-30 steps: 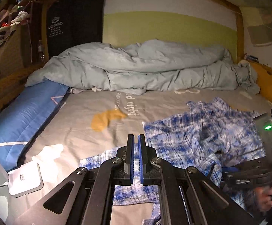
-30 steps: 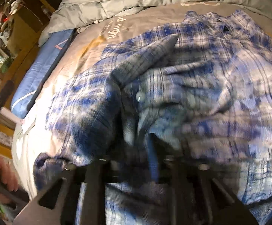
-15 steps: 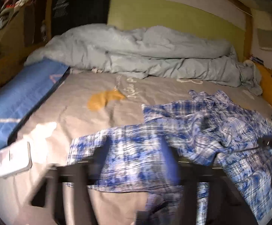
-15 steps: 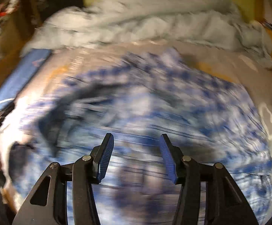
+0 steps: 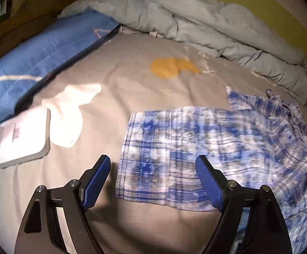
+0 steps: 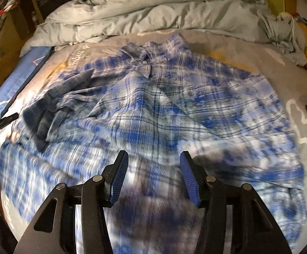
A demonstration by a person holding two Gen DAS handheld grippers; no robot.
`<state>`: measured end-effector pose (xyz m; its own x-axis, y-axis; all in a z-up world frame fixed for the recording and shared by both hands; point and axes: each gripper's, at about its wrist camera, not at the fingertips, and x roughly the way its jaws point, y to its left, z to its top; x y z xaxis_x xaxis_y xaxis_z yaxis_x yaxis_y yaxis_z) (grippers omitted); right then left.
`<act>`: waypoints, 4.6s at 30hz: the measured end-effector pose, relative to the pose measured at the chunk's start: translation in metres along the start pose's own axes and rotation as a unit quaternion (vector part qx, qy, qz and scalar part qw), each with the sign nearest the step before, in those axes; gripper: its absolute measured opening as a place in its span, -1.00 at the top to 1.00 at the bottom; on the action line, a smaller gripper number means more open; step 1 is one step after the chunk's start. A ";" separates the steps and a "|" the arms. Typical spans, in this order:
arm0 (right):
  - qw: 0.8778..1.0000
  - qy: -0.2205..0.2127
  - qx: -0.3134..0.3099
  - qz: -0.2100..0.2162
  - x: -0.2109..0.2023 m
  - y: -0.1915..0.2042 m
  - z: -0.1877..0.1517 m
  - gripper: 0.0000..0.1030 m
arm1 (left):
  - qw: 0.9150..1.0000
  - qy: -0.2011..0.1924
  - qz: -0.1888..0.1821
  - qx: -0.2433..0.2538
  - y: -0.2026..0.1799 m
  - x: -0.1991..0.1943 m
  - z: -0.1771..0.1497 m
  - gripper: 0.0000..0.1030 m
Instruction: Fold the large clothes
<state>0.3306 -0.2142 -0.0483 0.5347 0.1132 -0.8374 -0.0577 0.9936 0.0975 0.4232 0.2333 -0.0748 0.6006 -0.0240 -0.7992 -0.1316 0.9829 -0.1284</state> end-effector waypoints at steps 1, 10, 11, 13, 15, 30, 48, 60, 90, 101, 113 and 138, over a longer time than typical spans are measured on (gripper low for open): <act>1.000 -0.001 0.001 0.007 -0.007 -0.003 -0.003 0.00 | 1.000 0.008 -0.006 0.000 0.001 0.005 -0.001 -0.63; 0.996 -0.023 0.063 0.055 -0.043 -0.045 -0.014 -0.10 | 0.999 -0.039 -0.008 0.019 -0.020 -0.004 -0.003 0.83; 0.995 -0.029 0.076 0.053 -0.044 -0.053 -0.011 -0.10 | 0.998 -0.059 -0.013 0.021 -0.030 -0.014 0.000 0.83; 0.992 -0.038 0.106 0.057 -0.046 -0.067 -0.006 -0.10 | 0.995 -0.084 -0.051 0.020 -0.049 -0.037 0.006 0.84; 0.990 -0.046 0.118 0.055 -0.048 -0.078 -0.003 -0.10 | 0.990 -0.108 -0.086 0.032 -0.076 -0.062 0.013 0.84; 0.987 -0.092 0.118 -0.051 -0.094 -0.140 -0.004 -0.10 | 0.925 -0.117 -0.305 0.192 -0.397 -0.167 0.017 0.84; 0.982 -0.095 0.148 -0.069 -0.077 -0.172 -0.007 -0.10 | 0.910 -0.078 -0.332 0.237 -0.454 -0.112 -0.042 0.17; 0.997 -0.042 0.053 0.027 -0.006 -0.132 0.026 -0.07 | 0.957 -0.179 -0.121 0.193 -0.265 -0.096 -0.008 -0.31; 0.990 -0.102 0.057 -0.082 -0.018 -0.144 0.031 0.20 | 0.977 -0.152 -0.094 0.115 -0.150 -0.075 -0.036 -0.31; 0.980 -0.195 0.033 -0.009 -0.117 -0.065 -0.030 -0.72 | 0.953 -0.233 -0.132 0.143 -0.159 -0.174 -0.081 -0.69; 0.967 -0.244 0.039 -0.056 -0.158 -0.024 -0.112 -1.00 | 0.938 -0.284 -0.123 0.155 -0.166 -0.229 -0.155 -1.00; 0.994 -0.061 -0.087 -0.039 -0.077 0.018 -0.157 -0.99 | 0.952 -0.139 -0.109 0.252 -0.189 -0.169 -0.214 -1.00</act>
<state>0.1557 -0.2046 -0.0667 0.6406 0.0450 -0.7666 -0.1512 0.9861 -0.0685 0.1780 0.0130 -0.0416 0.7649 -0.2560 -0.5911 0.3717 0.9248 0.0805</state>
